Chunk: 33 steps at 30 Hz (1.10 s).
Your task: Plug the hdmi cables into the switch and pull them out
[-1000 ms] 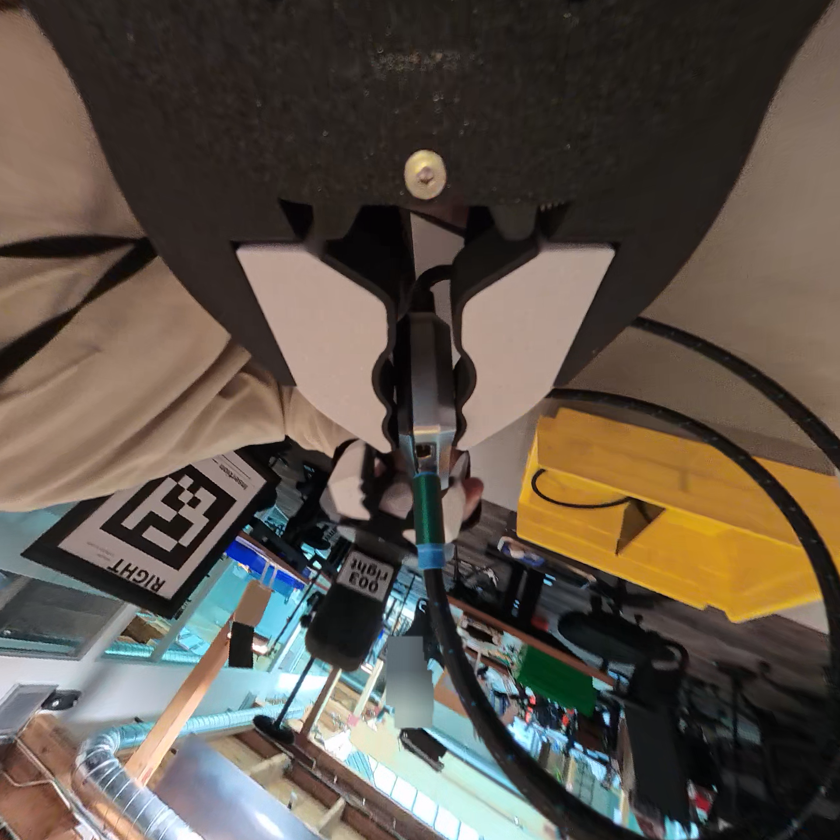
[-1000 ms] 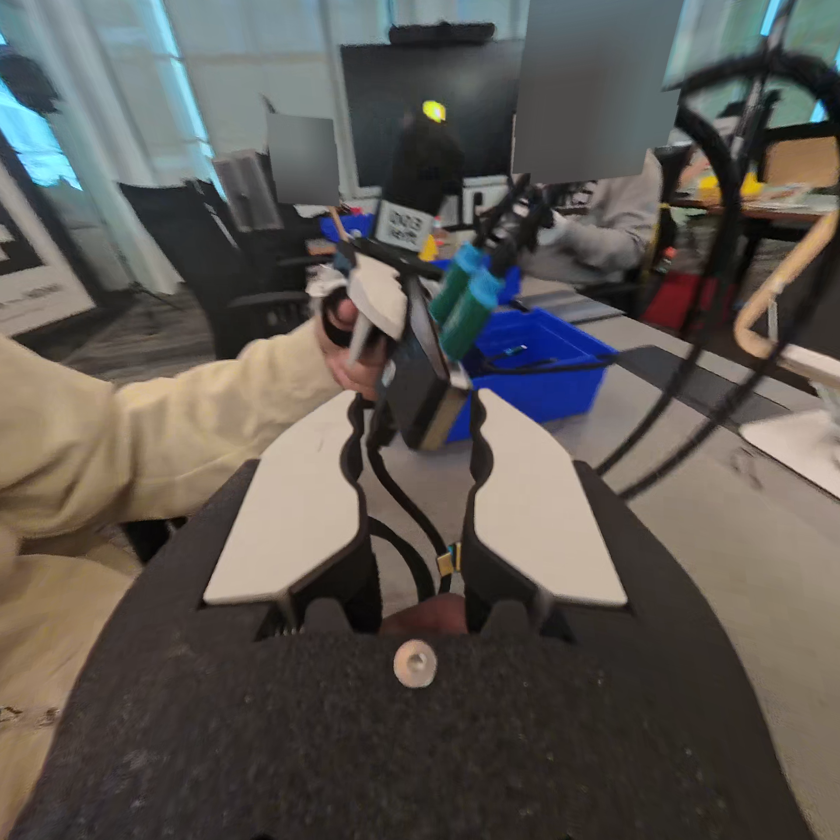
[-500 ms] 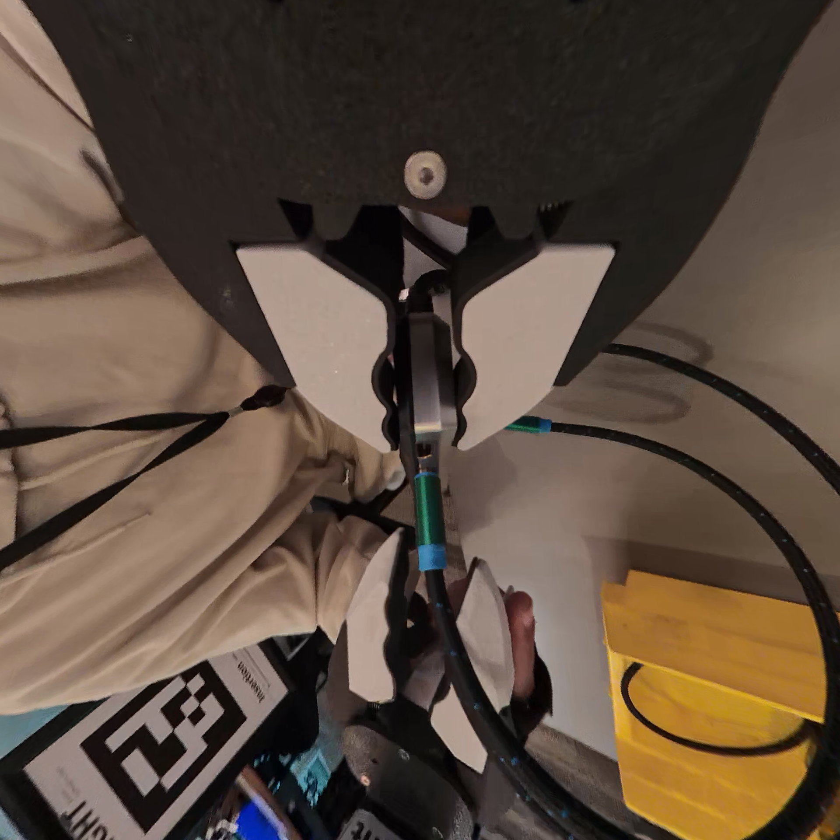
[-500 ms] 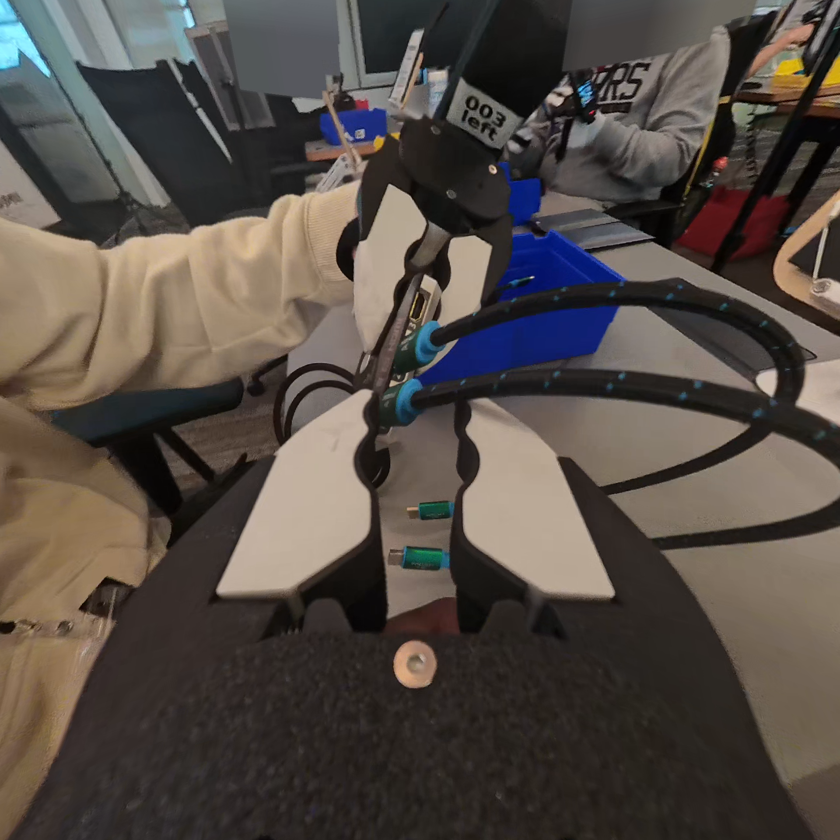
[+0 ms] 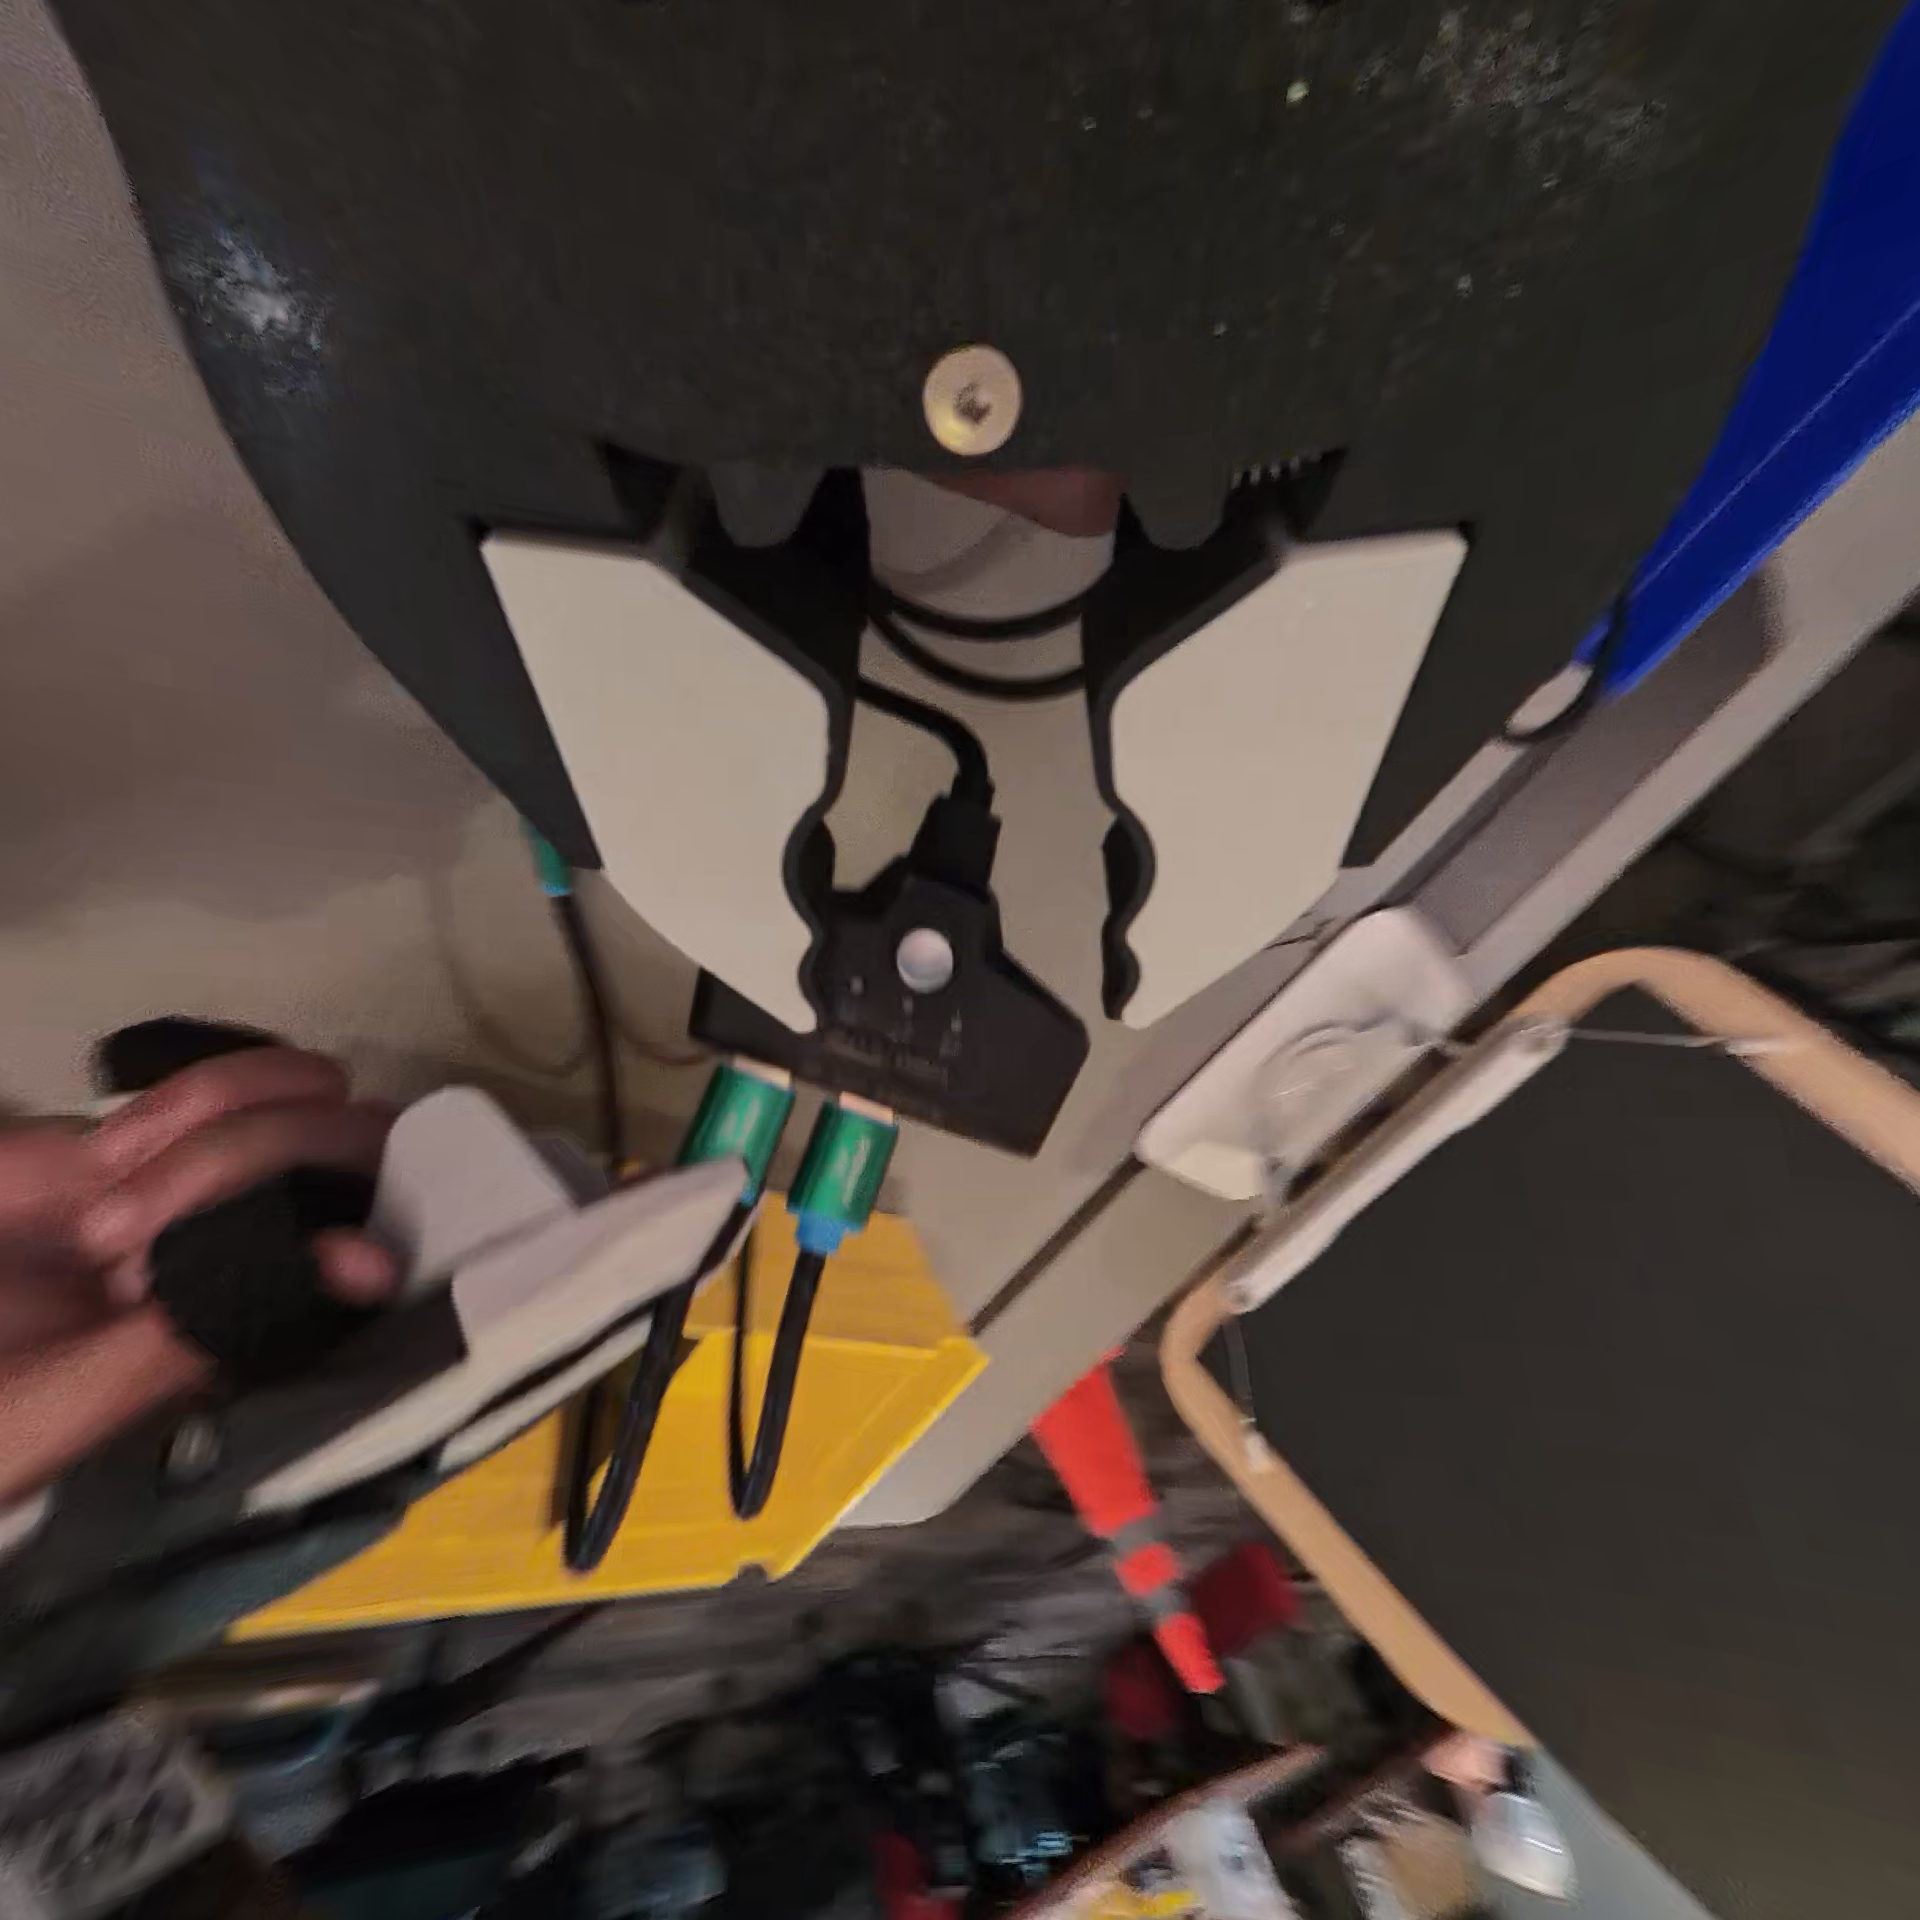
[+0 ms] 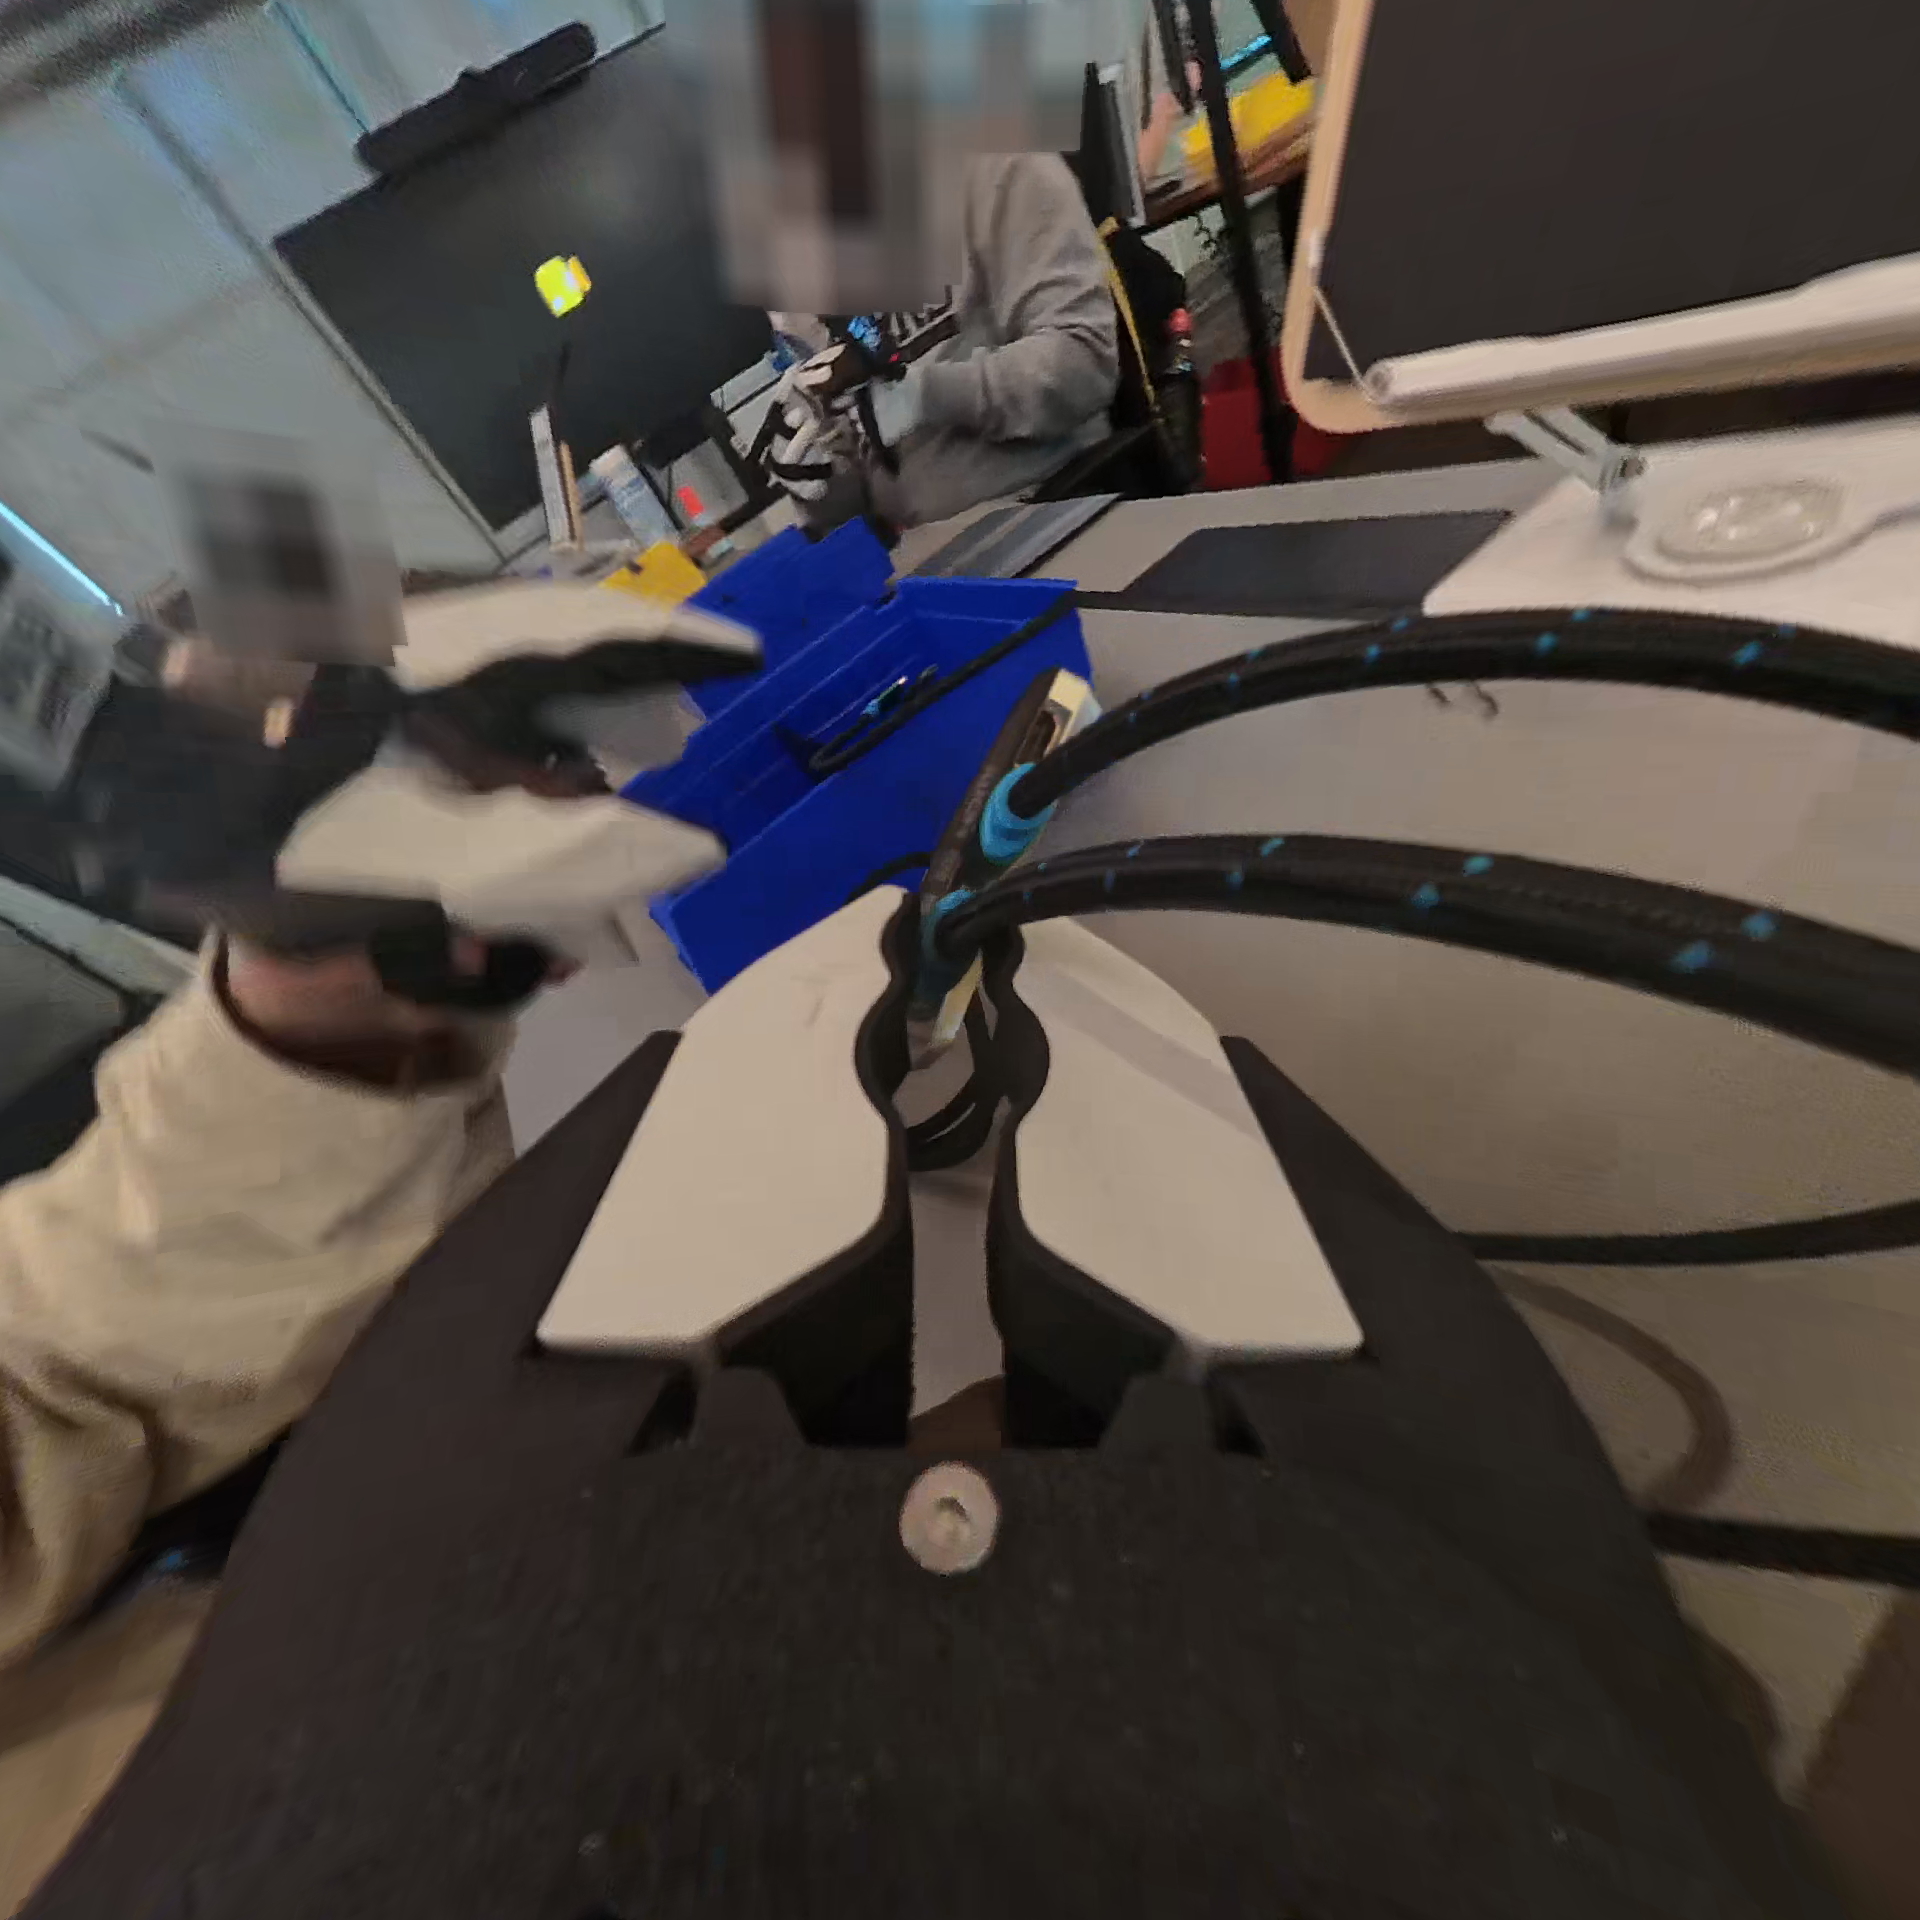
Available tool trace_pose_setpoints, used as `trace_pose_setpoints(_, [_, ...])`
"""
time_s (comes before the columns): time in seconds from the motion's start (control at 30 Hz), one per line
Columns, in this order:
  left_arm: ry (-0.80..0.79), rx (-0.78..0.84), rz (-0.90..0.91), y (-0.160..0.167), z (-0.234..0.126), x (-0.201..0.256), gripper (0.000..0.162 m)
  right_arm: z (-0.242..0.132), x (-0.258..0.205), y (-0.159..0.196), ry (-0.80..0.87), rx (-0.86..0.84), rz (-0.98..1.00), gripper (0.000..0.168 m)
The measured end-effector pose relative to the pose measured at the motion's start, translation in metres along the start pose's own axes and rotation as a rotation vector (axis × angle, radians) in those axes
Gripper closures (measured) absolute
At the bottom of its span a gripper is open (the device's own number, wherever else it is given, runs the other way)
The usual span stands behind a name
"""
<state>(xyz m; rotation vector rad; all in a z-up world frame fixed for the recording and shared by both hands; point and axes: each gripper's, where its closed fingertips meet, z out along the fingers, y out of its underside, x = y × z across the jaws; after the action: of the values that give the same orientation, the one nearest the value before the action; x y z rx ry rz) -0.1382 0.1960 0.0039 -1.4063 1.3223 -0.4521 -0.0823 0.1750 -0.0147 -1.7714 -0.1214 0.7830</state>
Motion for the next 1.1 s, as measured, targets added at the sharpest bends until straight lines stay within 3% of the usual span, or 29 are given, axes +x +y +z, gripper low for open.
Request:
trace_pose_setpoints(0.1, [-0.242, -0.016, 0.16, 0.026, -0.002, 0.013, 0.116, 0.005, 0.0, 0.001, 0.007, 0.006, 0.109, 0.158])
trace_pose_setpoints(0.13, [-0.292, -0.022, 0.211, 0.032, -0.001, 0.018, 0.122, 0.007, -0.003, 0.0, 0.007, 0.009, 0.142, 0.157])
trace_pose_setpoints(0.3, [-0.483, -0.038, 0.366, 0.038, 0.0, 0.021, 0.115, 0.012, -0.009, -0.007, 0.083, 0.046, 0.227, 0.158])
trace_pose_setpoints(0.6, [-0.484, -0.089, 0.327, 0.034, 0.02, 0.041, 0.107, 0.018, -0.017, 0.0, 0.076, 0.053, 0.287, 0.158])
trace_pose_setpoints(0.67, [-0.557, -0.092, 0.348, 0.029, 0.023, 0.026, 0.11, 0.021, -0.026, 0.005, 0.035, 0.012, 0.269, 0.158])
trace_pose_setpoints(0.8, [-0.623, -0.085, 0.467, 0.025, 0.024, 0.006, 0.138, 0.019, -0.029, 0.005, -0.02, -0.021, 0.27, 0.156])
trace_pose_setpoints(0.97, [-0.608, -0.079, 0.567, 0.032, 0.034, 0.002, 0.141, 0.022, -0.028, 0.015, 0.02, -0.059, 0.184, 0.154])
trace_pose_setpoints(1.1, [-0.575, -0.01, 0.627, 0.029, 0.038, 0.001, 0.142, 0.02, -0.025, 0.014, -0.016, -0.048, 0.235, 0.155])
